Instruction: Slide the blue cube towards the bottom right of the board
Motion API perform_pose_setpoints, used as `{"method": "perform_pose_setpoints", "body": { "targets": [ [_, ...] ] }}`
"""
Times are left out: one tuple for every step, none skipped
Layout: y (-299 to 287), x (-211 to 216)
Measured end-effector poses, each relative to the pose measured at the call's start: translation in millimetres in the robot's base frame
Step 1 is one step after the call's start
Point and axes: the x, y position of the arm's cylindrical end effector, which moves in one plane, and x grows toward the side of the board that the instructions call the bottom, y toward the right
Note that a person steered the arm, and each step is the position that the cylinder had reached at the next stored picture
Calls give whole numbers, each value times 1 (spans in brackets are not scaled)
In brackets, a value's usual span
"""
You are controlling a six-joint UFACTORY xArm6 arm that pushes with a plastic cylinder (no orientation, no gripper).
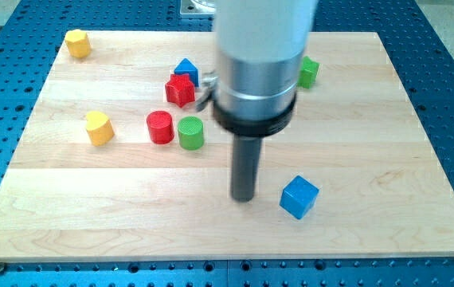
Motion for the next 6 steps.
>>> {"method": "perform_pose_setpoints", "body": {
  "targets": [
    [21,18],
    [80,10],
    [155,-3],
    [162,-15],
    [112,-56],
    [124,-66]
  ]
}}
